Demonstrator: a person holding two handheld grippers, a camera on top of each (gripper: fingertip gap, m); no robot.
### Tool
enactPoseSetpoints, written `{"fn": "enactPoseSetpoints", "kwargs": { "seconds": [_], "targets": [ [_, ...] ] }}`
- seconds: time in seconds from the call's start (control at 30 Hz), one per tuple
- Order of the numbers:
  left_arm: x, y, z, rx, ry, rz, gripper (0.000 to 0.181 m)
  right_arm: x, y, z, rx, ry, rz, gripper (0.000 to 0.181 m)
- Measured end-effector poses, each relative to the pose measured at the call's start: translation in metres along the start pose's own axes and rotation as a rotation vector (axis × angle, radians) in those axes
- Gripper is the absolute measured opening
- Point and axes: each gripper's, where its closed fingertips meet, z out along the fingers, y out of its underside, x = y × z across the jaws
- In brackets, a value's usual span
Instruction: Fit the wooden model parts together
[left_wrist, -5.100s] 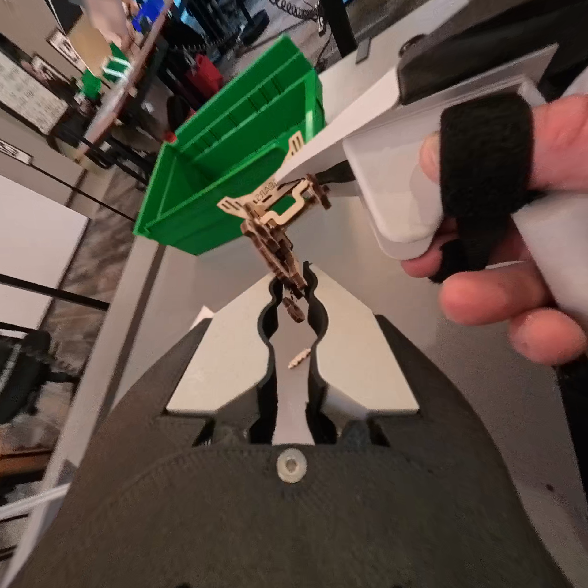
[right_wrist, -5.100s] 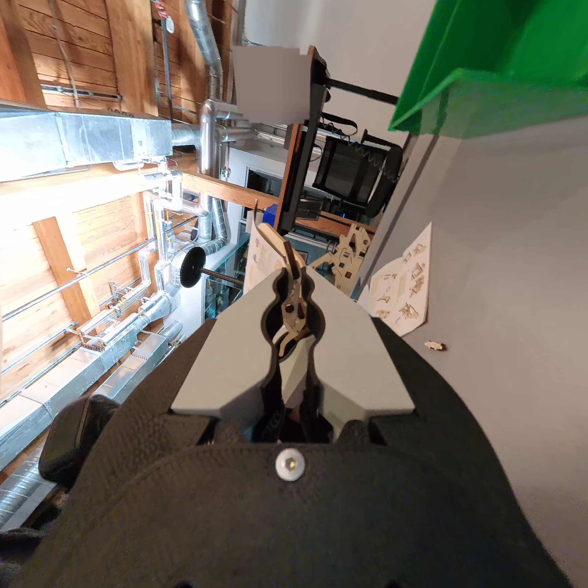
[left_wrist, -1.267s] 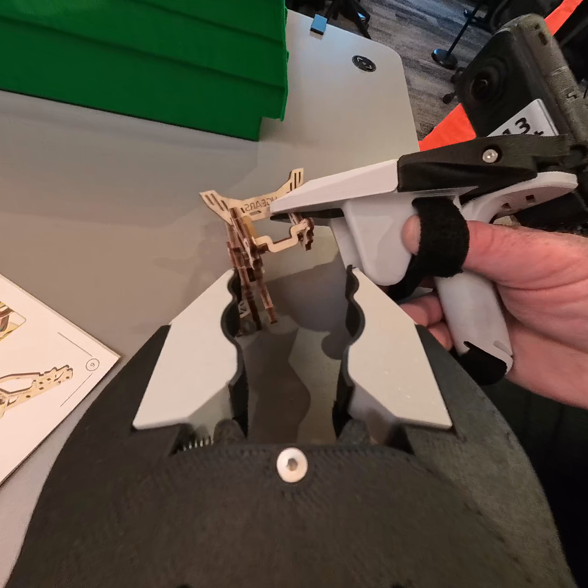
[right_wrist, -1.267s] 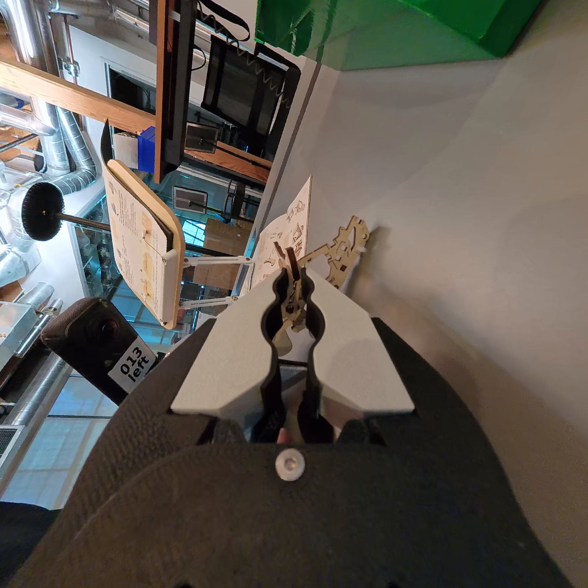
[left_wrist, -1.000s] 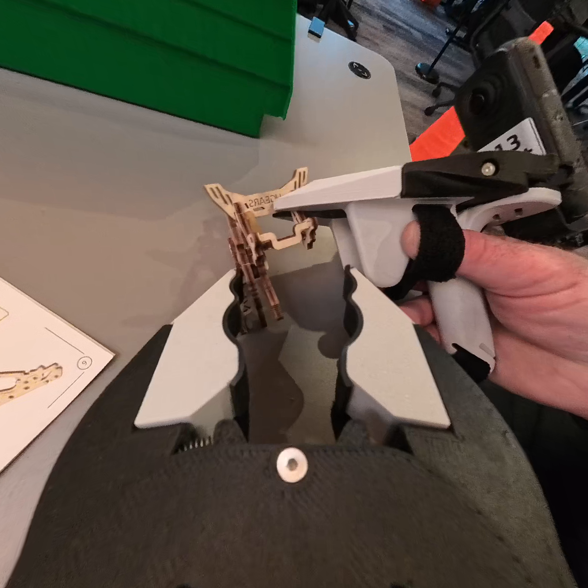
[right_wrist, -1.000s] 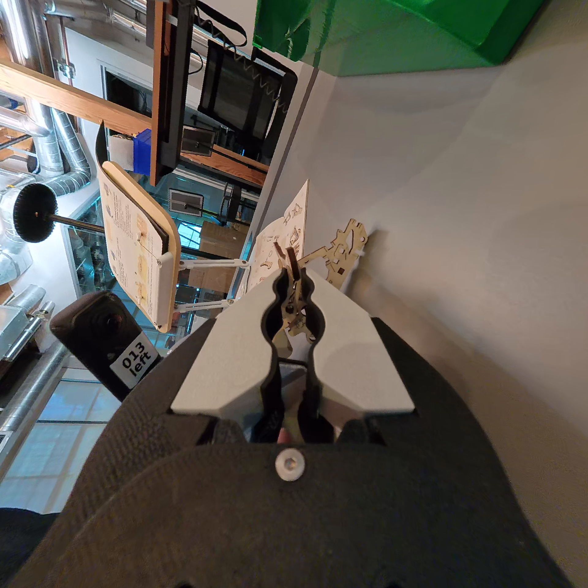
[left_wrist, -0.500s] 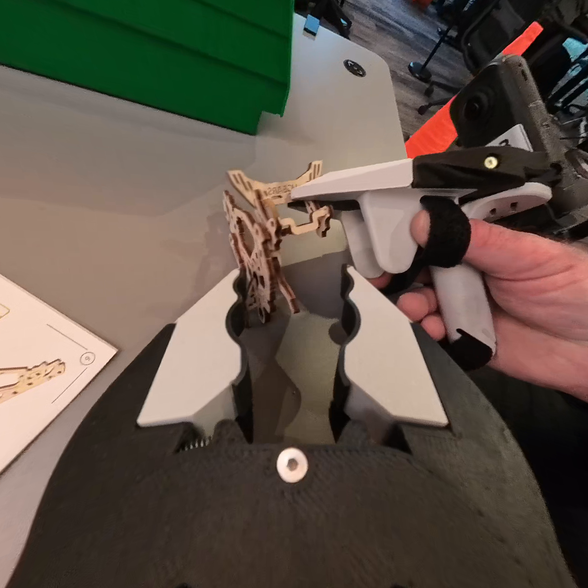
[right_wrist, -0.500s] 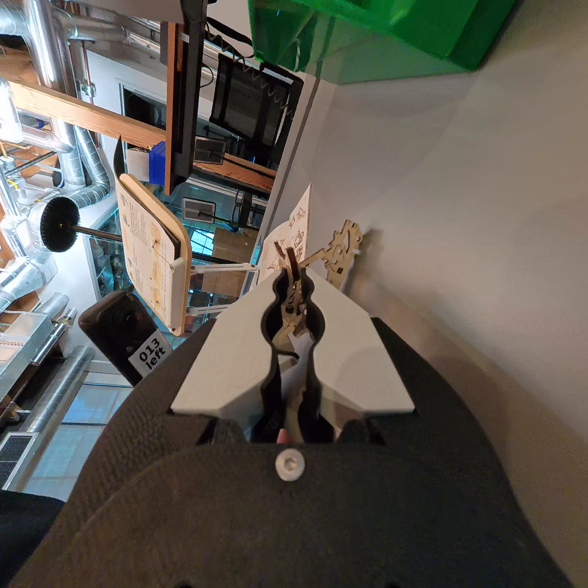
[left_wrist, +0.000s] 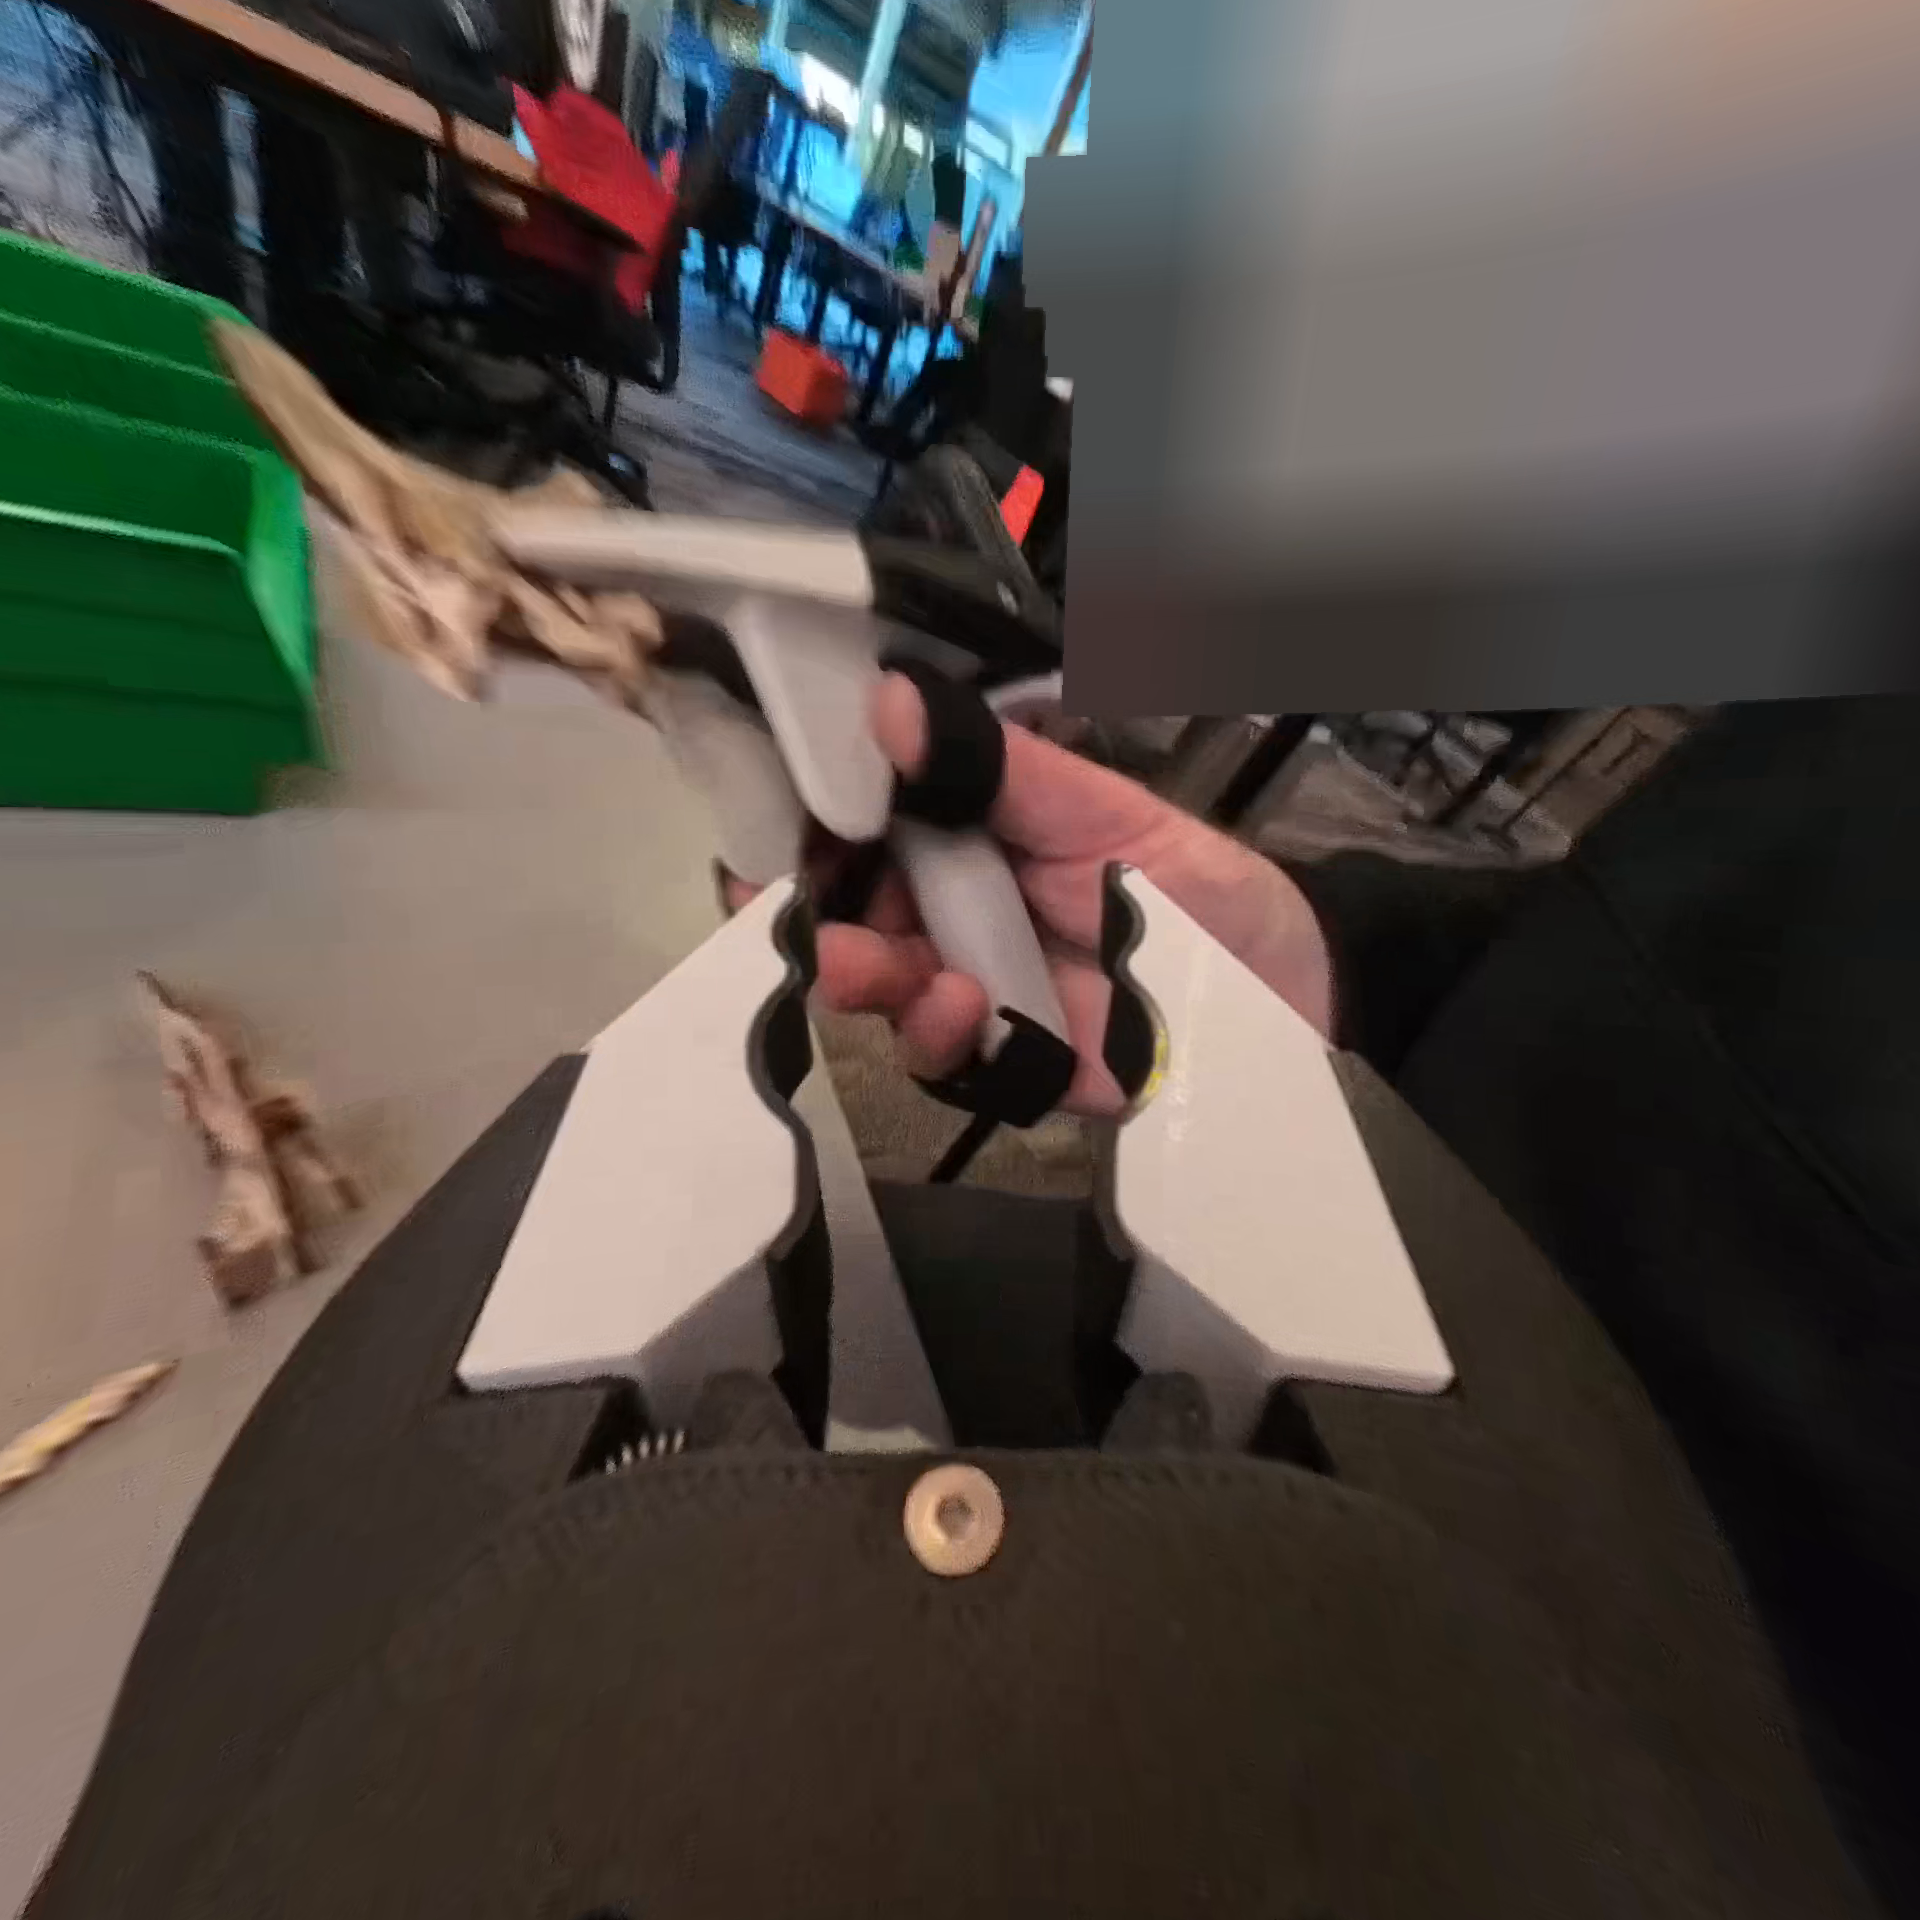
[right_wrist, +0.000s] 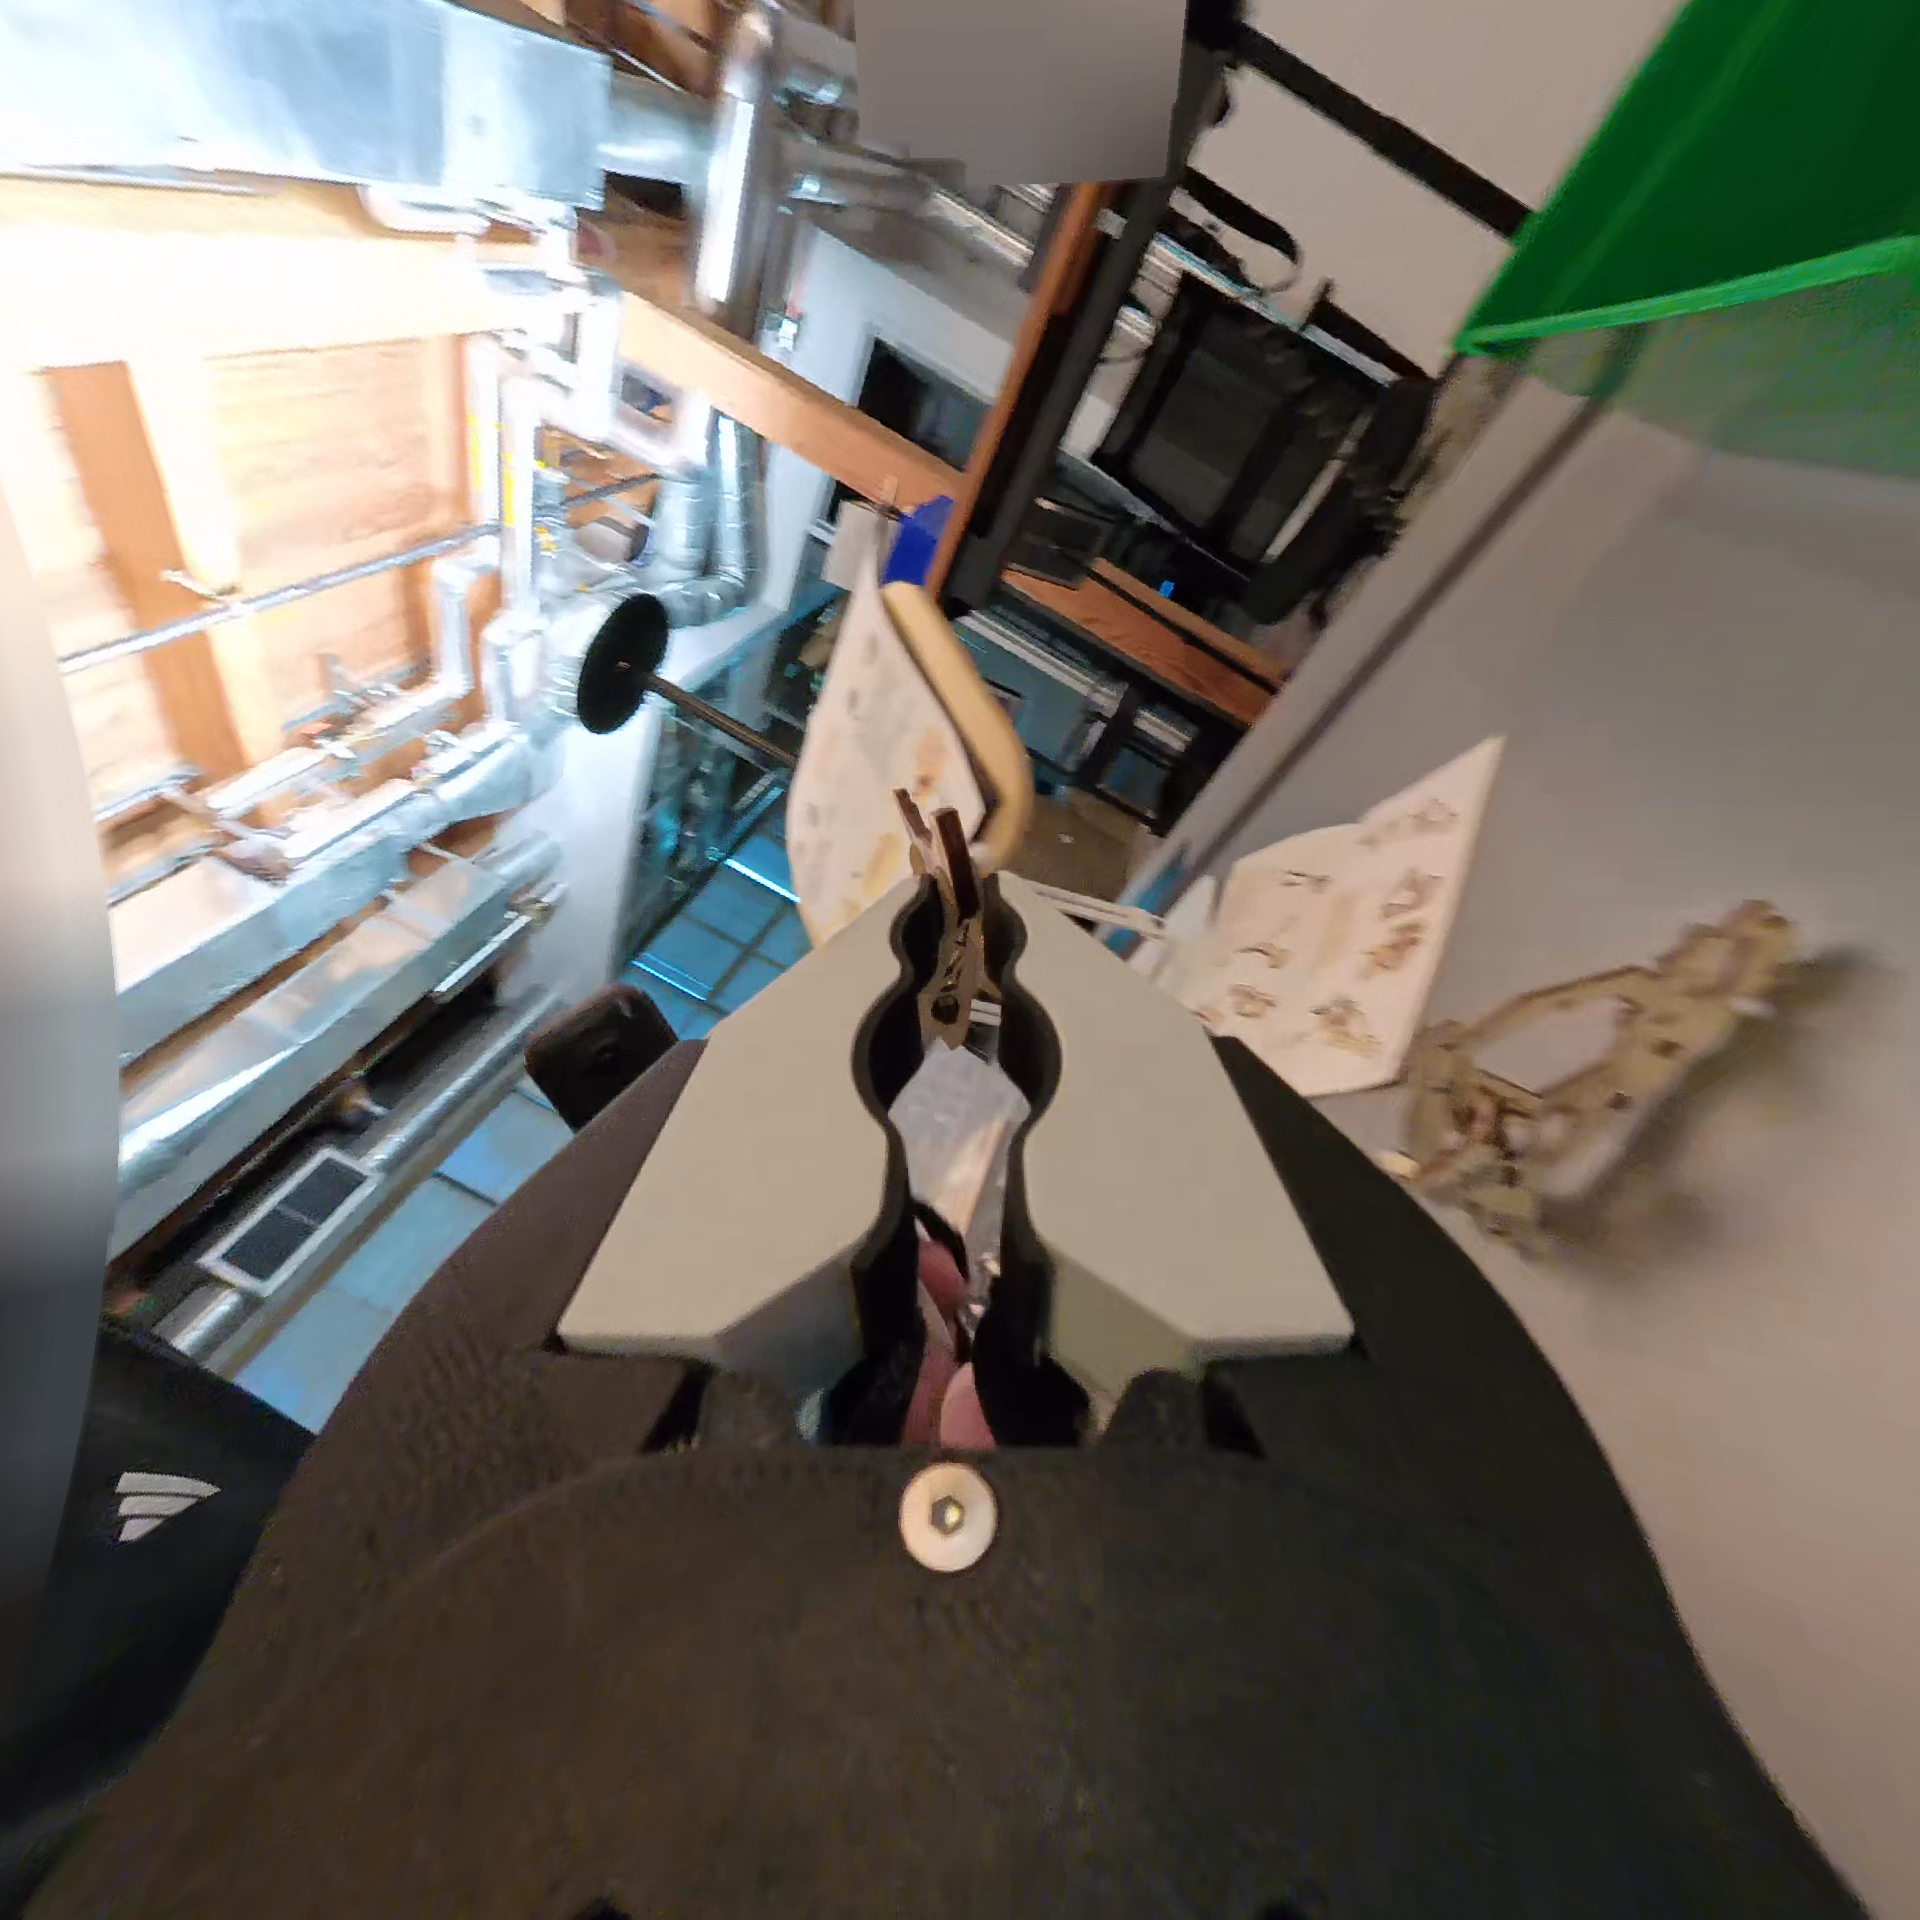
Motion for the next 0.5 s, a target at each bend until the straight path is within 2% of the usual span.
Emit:
{"fn": "enactPoseSetpoints", "kwargs": {
  "seconds": [0.07, 0.1, 0.2, 0.27, 0.3, 0.37, 0.5],
  "targets": [
    [0.027, 0.016, 0.018, -0.052, 0.023, 0.043, 0.051, -0.018, 0.004, 0.004, -0.005, -0.058, -0.004, 0.004],
    [0.036, 0.021, 0.025, -0.077, 0.011, 0.062, 0.059, -0.025, 0.009, 0.006, -0.027, -0.074, -0.021, 0.005],
    [0.054, 0.015, 0.032, -0.016, 0.009, 0.051, 0.073, -0.048, 0.024, 0.003, -0.103, -0.096, -0.080, 0.005],
    [0.071, 0.015, 0.041, 0.012, -0.012, 0.064, 0.093, -0.062, 0.034, -0.002, -0.152, -0.122, -0.126, 0.005],
    [0.079, 0.018, 0.047, 0.004, -0.023, 0.081, 0.107, -0.065, 0.036, -0.006, -0.168, -0.129, -0.113, 0.005],
    [0.090, 0.022, 0.058, 0.003, -0.028, 0.050, 0.124, -0.068, 0.042, -0.012, -0.196, -0.137, -0.082, 0.005],
    [0.092, 0.018, 0.068, 0.080, -0.080, -0.015, 0.117, -0.074, 0.047, -0.024, -0.228, -0.167, -0.074, 0.004]
  ]
}}
